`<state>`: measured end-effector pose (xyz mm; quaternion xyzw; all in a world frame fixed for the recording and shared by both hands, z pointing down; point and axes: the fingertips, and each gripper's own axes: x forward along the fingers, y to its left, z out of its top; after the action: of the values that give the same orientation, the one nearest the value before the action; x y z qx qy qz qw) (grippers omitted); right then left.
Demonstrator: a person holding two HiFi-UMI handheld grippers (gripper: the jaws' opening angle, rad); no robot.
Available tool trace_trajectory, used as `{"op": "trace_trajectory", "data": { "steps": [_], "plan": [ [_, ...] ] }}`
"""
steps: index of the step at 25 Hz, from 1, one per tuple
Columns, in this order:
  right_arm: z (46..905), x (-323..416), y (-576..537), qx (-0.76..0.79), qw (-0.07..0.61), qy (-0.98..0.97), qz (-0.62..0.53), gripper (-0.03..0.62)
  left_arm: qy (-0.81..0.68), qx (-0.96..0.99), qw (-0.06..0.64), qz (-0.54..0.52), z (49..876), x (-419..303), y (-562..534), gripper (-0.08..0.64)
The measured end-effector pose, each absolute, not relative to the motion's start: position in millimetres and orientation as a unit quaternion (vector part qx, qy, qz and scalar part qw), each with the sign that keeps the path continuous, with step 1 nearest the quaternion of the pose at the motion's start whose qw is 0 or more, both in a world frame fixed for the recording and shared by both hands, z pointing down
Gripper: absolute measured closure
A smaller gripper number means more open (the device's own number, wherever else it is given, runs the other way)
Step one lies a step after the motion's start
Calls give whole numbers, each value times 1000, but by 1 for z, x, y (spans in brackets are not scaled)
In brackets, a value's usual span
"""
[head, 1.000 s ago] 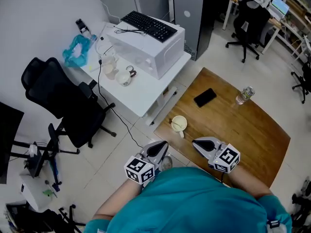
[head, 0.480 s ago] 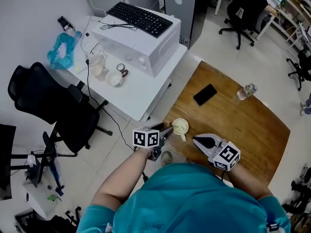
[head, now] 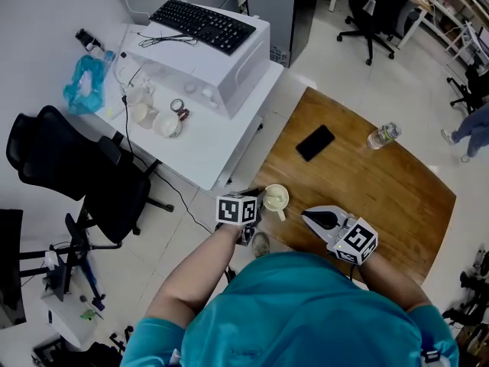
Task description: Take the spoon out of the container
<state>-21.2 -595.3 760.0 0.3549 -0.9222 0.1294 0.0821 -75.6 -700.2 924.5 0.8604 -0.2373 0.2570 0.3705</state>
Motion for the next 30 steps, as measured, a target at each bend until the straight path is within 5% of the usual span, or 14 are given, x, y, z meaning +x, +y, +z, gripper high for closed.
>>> {"op": "trace_trajectory", "data": {
  "steps": [9,20,30],
  "plan": [
    [745,-20,-583,360,82,-920,128,591,-264,877,326,234,874,-77,-700,515],
    [696,-6,-546,425,42,-896,123,591,-182,898,391,82,743,-108,-637,515],
    [633,59,-448,473,22,-876,96,591,-105,910,399,36,684,-54,-533,515]
  ]
}}
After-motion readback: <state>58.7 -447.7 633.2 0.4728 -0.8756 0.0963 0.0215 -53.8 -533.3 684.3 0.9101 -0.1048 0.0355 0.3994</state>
